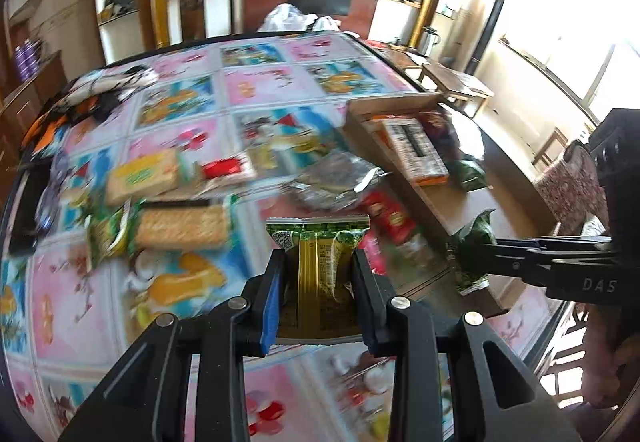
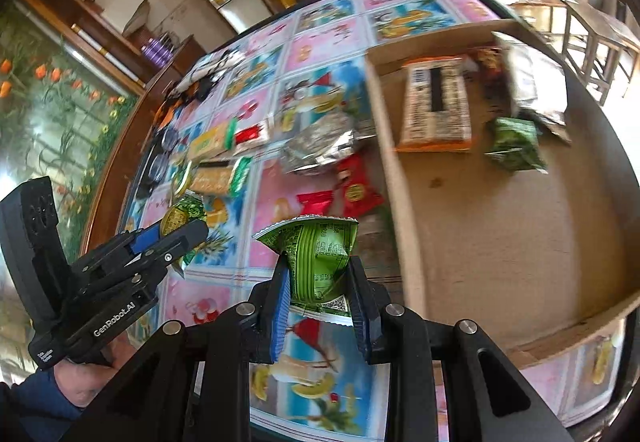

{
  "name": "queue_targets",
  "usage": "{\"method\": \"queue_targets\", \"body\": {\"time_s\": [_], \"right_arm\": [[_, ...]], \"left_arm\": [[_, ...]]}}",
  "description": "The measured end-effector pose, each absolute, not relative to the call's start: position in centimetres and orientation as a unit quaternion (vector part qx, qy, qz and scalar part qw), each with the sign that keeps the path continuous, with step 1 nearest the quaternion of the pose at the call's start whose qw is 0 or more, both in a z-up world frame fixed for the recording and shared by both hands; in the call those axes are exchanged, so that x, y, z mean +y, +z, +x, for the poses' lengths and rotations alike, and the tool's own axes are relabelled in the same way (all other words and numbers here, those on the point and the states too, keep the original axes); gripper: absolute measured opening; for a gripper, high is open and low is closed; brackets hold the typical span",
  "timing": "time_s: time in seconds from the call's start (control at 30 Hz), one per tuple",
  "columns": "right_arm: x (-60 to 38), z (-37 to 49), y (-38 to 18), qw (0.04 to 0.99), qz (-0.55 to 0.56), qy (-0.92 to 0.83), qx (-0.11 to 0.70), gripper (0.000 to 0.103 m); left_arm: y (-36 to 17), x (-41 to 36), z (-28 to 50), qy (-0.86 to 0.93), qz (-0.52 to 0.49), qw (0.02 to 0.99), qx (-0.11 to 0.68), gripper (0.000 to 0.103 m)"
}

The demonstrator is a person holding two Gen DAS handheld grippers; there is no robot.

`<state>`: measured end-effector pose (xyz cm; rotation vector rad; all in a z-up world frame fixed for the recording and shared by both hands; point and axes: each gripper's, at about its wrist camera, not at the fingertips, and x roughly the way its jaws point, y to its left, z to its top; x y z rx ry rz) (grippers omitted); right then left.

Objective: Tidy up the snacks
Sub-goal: 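Carry both held bags in the left and right grippers over the box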

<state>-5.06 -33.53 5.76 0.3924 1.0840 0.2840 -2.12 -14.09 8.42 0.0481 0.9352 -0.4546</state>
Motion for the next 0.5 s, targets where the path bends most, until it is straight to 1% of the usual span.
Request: {"method": "queue_targets", "body": {"time_s": [0.27,0.5], "right_arm": [[-38.6,-6.0,5.9,0.833,0.217,0.088,0.502,0.029],[-43.1,-6.8,5.7,0.832,0.238,0.050,0.498,0.029]], "left_arm": [[9.4,-19.9,-1.2,-0.267,0.038,0.857,0.439,0.031],[9.2,-25.5,-0.6,-0.311,0.045,0.839,0.444,0.031]]}}
